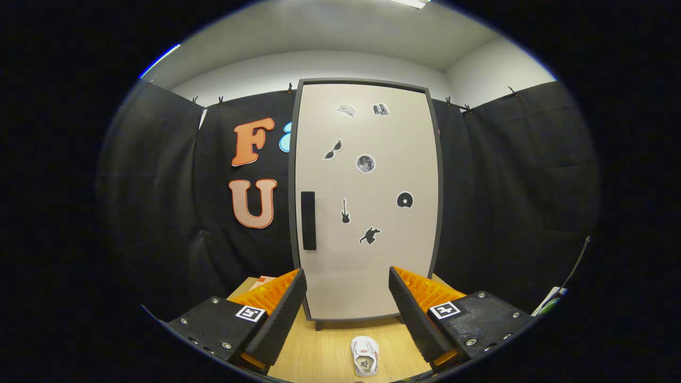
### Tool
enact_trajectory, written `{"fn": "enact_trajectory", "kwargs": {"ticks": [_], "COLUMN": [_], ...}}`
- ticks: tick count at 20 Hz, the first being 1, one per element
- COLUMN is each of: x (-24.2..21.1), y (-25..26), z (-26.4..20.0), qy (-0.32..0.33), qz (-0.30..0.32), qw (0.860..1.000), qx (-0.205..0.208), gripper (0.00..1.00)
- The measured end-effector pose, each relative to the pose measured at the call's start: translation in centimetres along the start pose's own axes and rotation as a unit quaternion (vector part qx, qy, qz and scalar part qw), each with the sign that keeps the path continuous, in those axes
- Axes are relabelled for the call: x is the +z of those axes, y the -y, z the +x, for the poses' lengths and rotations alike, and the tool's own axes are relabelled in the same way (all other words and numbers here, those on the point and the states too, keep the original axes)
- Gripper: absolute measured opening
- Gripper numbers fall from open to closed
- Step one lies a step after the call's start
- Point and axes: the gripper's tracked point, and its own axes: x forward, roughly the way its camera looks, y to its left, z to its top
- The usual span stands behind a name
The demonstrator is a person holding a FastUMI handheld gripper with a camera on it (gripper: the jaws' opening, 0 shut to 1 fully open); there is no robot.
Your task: Open the shoe cabinet door, grab the shoes and put them into the shoe cabinet, then close the shoe cabinet door.
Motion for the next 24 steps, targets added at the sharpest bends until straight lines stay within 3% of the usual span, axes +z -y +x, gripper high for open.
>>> {"fn": "enact_trajectory", "kwargs": {"ticks": [18,24], "x": [2.3,1.6], "y": [-7.9,-9.0], "z": [18.8,22.6], "qy": [0.015,0.015], "qz": [0.002,-0.003], "qw": [0.998,0.999], "qx": [0.055,0.048], "gripper": [0.96,0.96]}}
